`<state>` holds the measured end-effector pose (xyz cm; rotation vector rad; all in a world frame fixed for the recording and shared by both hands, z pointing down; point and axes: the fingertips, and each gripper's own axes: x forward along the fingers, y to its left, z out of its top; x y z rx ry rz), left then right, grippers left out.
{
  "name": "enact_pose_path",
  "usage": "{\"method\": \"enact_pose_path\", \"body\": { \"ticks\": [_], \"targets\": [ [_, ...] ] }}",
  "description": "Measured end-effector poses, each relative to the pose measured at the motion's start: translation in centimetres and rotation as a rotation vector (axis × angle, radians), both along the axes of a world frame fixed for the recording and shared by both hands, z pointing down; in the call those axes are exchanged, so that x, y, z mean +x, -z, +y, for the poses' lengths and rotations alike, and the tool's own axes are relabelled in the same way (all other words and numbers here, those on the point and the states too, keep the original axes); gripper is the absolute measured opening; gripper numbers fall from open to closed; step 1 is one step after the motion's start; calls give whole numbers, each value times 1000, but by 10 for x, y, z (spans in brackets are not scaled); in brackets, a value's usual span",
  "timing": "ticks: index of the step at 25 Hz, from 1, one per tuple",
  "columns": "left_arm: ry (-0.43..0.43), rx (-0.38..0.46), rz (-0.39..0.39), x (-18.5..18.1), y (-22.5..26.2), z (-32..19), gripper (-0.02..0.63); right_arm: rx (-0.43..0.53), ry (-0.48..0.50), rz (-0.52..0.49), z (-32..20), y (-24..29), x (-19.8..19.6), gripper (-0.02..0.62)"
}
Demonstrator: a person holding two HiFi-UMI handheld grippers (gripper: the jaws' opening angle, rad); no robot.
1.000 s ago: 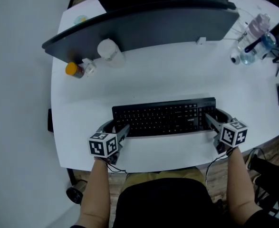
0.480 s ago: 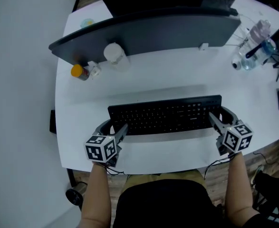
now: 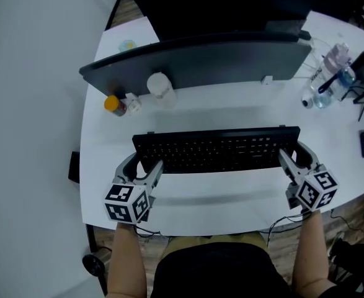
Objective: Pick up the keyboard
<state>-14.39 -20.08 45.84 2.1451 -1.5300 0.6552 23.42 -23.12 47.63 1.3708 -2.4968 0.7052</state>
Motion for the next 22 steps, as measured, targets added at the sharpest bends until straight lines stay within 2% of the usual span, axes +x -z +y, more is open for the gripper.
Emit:
{"method": "enact_pose_path", "body": {
  "ticks": [10, 22],
  "targets": [
    [3, 167, -45, 17, 73, -3, 291, 201, 8, -21, -5, 68, 17, 232],
    [14, 353, -81, 42, 149, 12, 291, 377, 1, -26, 8, 141, 41, 232]
  ]
}}
